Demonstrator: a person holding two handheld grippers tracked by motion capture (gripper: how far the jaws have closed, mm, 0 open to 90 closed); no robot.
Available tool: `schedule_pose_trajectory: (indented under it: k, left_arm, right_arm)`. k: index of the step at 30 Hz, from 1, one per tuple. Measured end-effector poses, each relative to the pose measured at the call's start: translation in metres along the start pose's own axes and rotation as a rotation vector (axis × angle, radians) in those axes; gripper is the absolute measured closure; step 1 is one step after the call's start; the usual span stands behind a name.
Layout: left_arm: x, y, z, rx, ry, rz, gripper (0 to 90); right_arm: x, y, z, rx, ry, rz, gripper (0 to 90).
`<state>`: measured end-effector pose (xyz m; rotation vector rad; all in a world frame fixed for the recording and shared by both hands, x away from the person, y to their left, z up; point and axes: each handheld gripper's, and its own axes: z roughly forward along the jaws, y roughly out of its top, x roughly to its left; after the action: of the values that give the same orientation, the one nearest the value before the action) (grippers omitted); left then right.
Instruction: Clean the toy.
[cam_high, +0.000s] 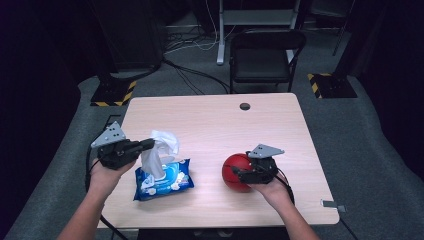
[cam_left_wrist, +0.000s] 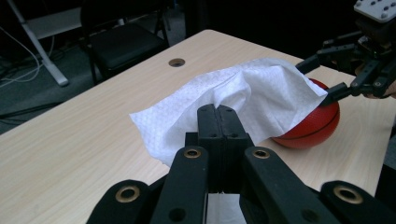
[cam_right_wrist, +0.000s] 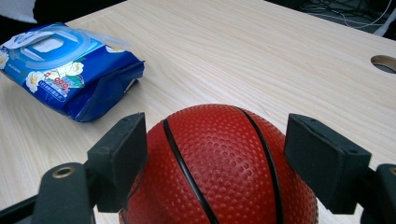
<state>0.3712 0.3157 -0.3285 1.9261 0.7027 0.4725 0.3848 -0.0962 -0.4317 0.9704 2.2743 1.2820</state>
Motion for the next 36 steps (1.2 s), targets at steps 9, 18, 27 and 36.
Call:
schedule_pose_trajectory:
  k: [9, 18, 27, 36]
  left_arm:
    - [-0.006, -0.009, 0.018, 0.006, -0.027, -0.011, 89.7]
    - [-0.013, -0.007, 0.033, -0.005, -0.062, -0.011, 89.6]
    - [-0.025, -0.001, 0.054, 0.001, -0.105, 0.012, 89.4]
    - [-0.041, 0.003, 0.074, 0.011, -0.166, 0.024, 89.4]
  right_arm:
    - [0.000, 0.000, 0.000, -0.003, 0.008, 0.002, 21.0]
    - [0.006, 0.003, 0.002, -0.006, 0.025, -0.025, 20.7]
    - [-0.005, 0.007, -0.022, -0.078, 0.032, -0.017, 22.1]
    - [-0.015, -0.012, -0.024, -0.014, 0.076, 0.027, 23.8]
